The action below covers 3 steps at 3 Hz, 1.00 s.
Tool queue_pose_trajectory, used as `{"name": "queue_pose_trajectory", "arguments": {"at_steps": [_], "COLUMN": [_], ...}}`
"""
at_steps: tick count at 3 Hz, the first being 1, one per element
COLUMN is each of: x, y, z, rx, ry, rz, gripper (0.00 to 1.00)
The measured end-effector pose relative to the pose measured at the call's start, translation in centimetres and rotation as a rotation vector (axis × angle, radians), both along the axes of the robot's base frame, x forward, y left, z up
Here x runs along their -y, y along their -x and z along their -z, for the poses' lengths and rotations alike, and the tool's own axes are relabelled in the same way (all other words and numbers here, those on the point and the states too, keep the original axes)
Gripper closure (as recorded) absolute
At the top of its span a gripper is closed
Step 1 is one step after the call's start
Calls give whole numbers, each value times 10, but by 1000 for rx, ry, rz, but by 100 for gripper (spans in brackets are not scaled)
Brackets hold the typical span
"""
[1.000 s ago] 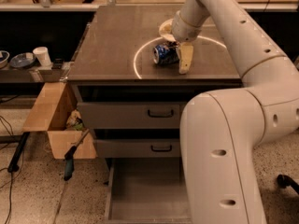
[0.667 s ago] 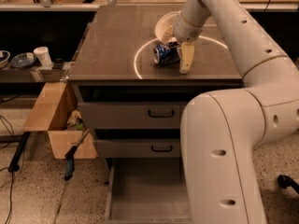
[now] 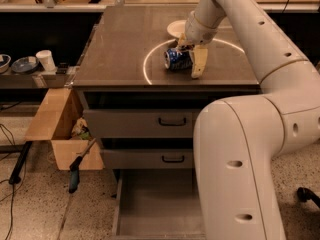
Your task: Place pepsi can into bottom drawer
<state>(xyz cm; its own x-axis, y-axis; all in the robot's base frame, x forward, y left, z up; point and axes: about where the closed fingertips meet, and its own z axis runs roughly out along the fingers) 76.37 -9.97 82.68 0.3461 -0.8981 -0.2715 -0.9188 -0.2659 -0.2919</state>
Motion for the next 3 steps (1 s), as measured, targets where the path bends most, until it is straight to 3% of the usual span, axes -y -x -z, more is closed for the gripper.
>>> {"name": "queue_pose_trajectory", "arguments": {"at_steps": [1, 3], "x": [0, 0], "y": [0, 0], "z": [0, -5], "rx": [0, 0], "ry": [0, 0], "rz": [0, 0], "gripper": [96, 100]}}
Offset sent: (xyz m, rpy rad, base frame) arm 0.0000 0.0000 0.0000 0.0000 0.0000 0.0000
